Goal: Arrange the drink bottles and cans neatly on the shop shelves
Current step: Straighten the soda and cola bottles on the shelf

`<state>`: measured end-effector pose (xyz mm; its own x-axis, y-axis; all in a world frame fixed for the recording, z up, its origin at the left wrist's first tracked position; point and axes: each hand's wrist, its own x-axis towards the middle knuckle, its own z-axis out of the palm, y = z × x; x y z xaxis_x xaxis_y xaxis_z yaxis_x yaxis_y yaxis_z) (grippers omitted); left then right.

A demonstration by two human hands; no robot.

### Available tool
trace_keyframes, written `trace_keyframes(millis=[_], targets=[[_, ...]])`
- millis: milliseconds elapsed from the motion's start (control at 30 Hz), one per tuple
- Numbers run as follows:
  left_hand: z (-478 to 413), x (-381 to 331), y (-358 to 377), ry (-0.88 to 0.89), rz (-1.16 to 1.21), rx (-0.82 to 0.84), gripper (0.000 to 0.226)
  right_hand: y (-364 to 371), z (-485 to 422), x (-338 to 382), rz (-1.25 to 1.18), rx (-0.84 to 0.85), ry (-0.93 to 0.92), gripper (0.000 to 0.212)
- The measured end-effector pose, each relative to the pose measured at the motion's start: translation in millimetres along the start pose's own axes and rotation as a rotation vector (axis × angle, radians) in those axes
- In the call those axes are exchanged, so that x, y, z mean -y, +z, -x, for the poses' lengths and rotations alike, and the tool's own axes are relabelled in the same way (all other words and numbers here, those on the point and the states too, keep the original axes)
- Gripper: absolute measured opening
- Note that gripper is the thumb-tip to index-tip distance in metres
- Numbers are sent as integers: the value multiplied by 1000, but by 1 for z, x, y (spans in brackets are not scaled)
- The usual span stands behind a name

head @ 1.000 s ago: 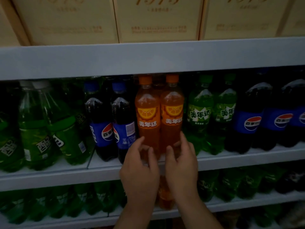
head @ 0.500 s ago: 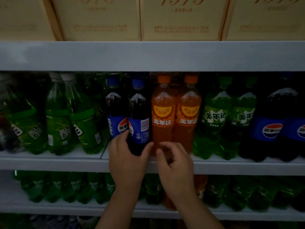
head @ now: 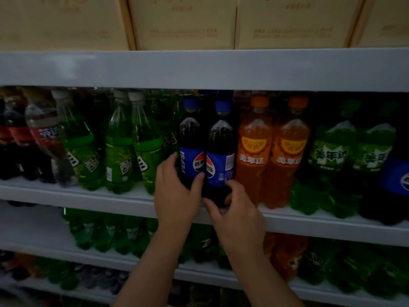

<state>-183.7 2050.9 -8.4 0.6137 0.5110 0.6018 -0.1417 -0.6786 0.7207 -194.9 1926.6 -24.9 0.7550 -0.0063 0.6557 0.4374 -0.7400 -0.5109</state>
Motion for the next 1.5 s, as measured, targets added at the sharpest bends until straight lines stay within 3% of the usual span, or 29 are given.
trace_keyframes(millis=[167,300,500,667,733,900,1167,1333,1500], targets=[[-14,11,3,-44,102,128,67,15,4,1,34,-57,129,74],[-18,19,-1,50,133,221,55,23,7,6,101,-144,150,75],[-32,35,-14,138,163,457,52,32,5,15,103,-131,315,68],[-39,38,-16,17,387,625,54,38,6,19,62,-141,337,68],[-35,37,-14,-23,397,608,58,39,6,20,90,-134,318,68],[-26,36,-6,67,293,455,64,40,4,20,148,-129,335,79],[-32,37,-12,97,337,623,76,45,1,21,116,-118,394,75],[-20,36,-15,86,161,386,69,45,0,22,134,-140,366,74],[-17,34,-15,140,112,371,66,42,7,25,113,-214,282,82]])
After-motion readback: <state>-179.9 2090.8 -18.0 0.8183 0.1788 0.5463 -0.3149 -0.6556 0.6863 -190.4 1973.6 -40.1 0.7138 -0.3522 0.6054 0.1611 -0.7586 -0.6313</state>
